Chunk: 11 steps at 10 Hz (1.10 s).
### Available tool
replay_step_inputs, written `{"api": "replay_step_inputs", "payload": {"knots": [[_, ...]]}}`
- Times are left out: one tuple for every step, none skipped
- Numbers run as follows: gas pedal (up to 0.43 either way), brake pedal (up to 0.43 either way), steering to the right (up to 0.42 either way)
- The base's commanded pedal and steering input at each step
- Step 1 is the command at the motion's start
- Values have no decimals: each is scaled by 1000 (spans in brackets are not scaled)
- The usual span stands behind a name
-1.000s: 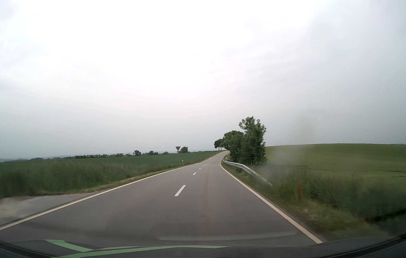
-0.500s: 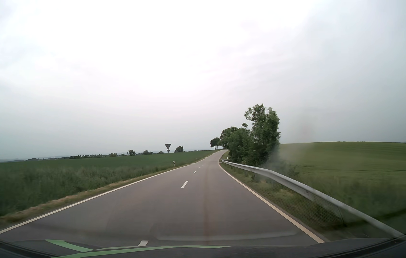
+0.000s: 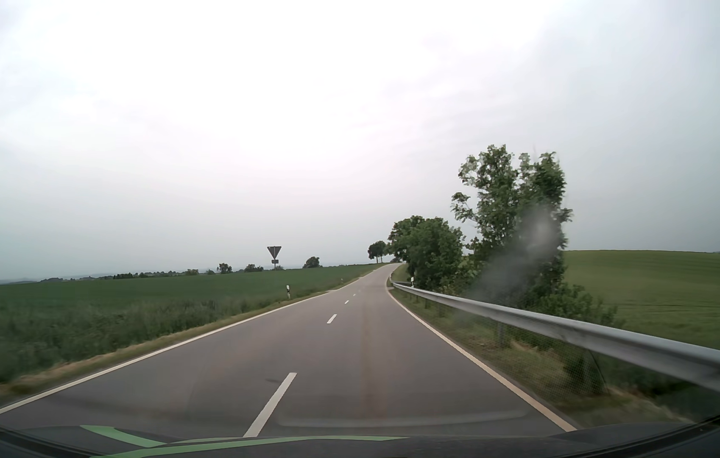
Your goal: Follow the waypoints while adhering to traffic rules and regulations
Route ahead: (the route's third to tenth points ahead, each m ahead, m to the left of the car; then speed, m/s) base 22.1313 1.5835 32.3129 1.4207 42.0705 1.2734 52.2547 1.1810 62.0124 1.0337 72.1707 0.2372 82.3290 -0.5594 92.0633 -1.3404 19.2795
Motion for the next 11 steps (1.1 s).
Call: {"api": "replay_step_inputs", "payload": {"knots": [[220, 0, 5], [209, 0, 5], [209, 0, 5], [209, 0, 5], [197, 0, 5], [189, 0, 5], [189, 0, 5], [177, 0, 5], [169, 0, 5], [157, 0, 5], [157, 0, 5]]}}
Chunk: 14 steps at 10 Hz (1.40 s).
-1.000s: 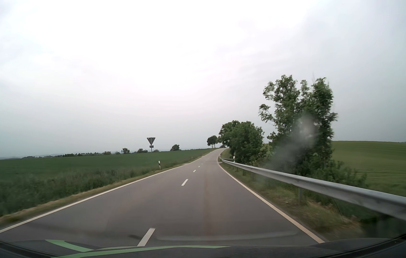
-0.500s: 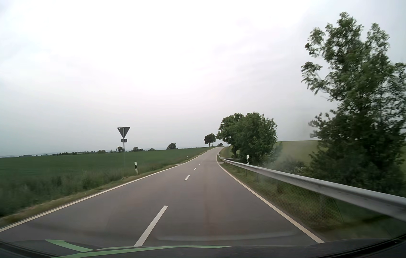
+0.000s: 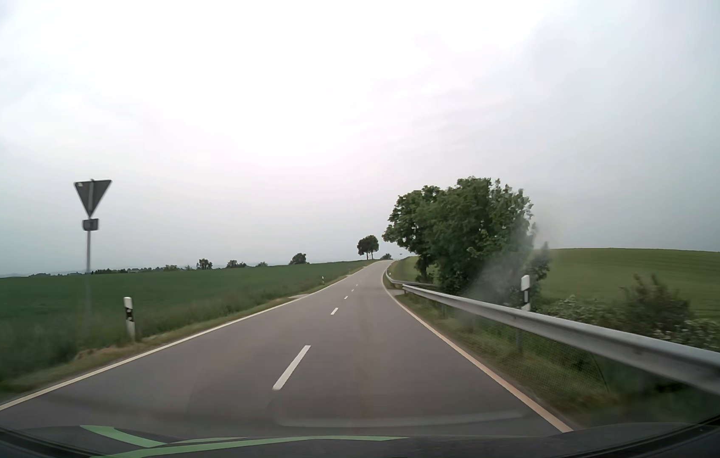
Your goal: Follow the waypoints while adhering to traffic rules and regulations
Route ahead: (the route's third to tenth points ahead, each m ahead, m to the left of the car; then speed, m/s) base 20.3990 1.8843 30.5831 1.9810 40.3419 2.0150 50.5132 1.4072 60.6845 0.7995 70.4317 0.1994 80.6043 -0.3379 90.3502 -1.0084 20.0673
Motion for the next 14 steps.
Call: {"api": "replay_step_inputs", "payload": {"knots": [[150, 0, 5], [138, 0, 4], [130, 0, 4], [130, 0, 2], [130, 0, 2], [118, 0, 2], [118, 0, 2], [118, 0, 2], [118, 0, 2], [118, 0, 3], [118, 0, 3], [118, 0, 3], [118, 0, 4], [118, 0, 7]]}}
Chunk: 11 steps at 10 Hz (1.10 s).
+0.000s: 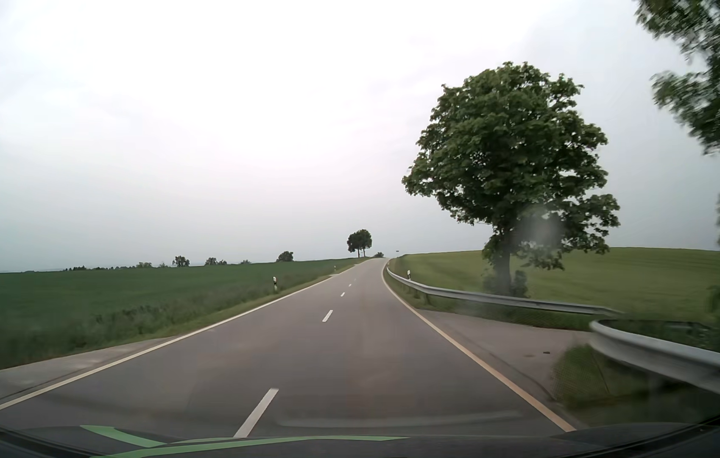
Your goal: Follow the waypoints while adhering to traffic rules and regulations
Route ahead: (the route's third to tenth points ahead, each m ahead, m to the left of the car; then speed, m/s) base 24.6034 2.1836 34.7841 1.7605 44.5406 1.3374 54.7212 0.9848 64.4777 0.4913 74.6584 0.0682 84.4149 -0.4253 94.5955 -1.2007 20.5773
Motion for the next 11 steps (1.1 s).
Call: {"api": "replay_step_inputs", "payload": {"knots": [[118, 0, 7], [118, 0, 7], [118, 0, 7], [118, 0, 4], [118, 0, 3], [118, 0, 3], [118, 0, 3], [118, 0, 3], [118, 0, 3], [118, 0, 2], [118, 0, 3]]}}
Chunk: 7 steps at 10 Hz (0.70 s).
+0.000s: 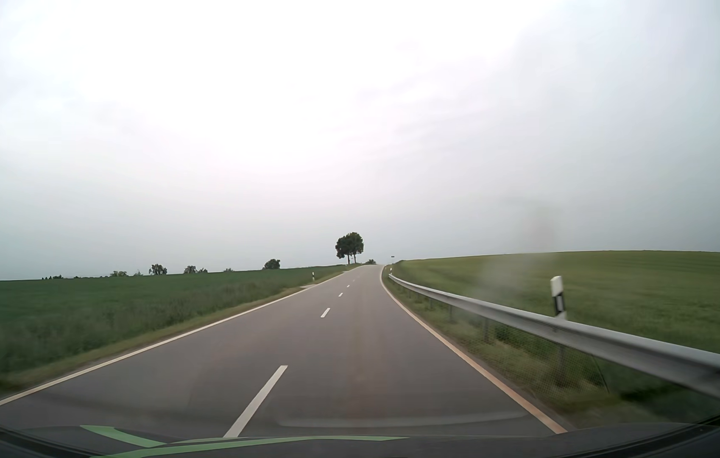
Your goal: Follow the waypoints while adhering to traffic rules and regulations
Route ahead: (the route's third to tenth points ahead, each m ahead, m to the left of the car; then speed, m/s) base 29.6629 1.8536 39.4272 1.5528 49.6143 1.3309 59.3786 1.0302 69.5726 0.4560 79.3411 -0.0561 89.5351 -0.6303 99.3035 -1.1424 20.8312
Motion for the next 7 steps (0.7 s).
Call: {"api": "replay_step_inputs", "payload": {"knots": [[118, 0, 3], [118, 0, 3], [118, 0, 3], [130, 0, 2], [130, 0, 3], [130, 0, 3], [130, 0, 3]]}}
